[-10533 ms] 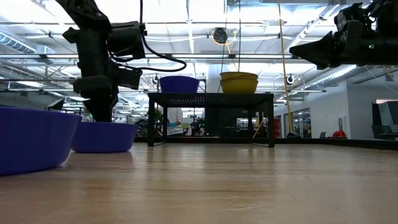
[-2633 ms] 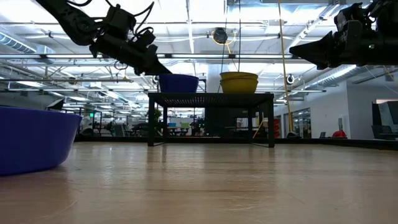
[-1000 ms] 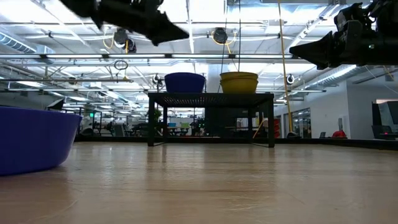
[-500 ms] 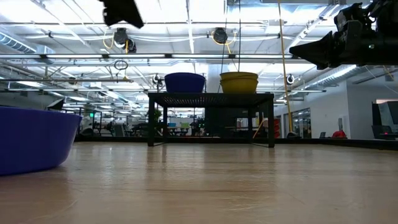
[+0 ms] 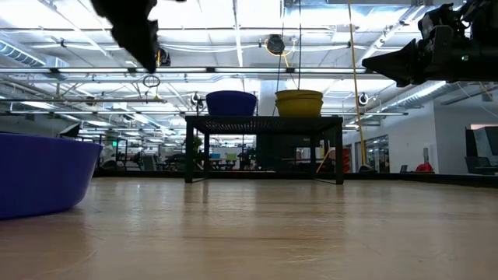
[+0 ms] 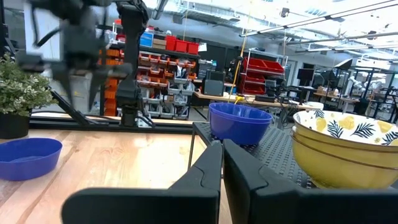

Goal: Pick & Place Mini bowls
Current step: Stack the blue bowl on the blue bowl on the shelf

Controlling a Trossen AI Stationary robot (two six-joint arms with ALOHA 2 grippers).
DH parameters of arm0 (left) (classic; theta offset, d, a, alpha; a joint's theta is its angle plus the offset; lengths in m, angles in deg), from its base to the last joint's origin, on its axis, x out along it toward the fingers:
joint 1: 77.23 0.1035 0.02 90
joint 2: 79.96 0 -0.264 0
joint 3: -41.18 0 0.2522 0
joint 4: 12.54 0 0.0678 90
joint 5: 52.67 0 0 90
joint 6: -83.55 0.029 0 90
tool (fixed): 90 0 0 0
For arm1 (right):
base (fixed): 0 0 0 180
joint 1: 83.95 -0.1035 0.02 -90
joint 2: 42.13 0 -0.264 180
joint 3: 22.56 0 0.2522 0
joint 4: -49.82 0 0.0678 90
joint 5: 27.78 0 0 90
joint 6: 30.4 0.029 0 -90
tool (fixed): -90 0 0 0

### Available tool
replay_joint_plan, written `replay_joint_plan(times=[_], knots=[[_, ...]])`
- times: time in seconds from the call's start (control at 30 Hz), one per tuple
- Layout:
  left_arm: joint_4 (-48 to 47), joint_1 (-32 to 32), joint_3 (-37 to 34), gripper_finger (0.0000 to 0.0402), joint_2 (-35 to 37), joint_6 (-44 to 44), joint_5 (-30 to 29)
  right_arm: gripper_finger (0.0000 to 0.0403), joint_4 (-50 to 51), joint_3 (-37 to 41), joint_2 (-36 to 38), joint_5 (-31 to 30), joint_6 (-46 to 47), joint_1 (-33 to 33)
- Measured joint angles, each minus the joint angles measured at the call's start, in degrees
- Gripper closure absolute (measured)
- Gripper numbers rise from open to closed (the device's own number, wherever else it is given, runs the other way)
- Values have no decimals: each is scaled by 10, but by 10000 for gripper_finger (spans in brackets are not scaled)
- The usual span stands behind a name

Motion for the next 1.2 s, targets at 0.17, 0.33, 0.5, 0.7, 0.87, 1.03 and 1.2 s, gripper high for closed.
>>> replay_joint_plan(times=[0.17,0.33,0.5,0.7,0.87,1.03,1.2], knots=[[1,-15,0,233,-52,7,102,401,0,0,0,0,0,0],[1,-36,0,213,-88,-31,143,401,0,0,0,0,0,0],[0,-57,0,211,-123,-47,138,401,0,0,0,0,0,0],[-2,-66,0,211,-159,-45,118,401,0,0,0,0,0,0],[-3,-64,0,211,-190,-26,89,401,0,0,0,0,0,0],[-15,-55,0,211,-218,28,26,401,0,0,0,0,0,0],[-13,-29,0,211,-221,72,-151,401,0,0,0,0,0,0]])
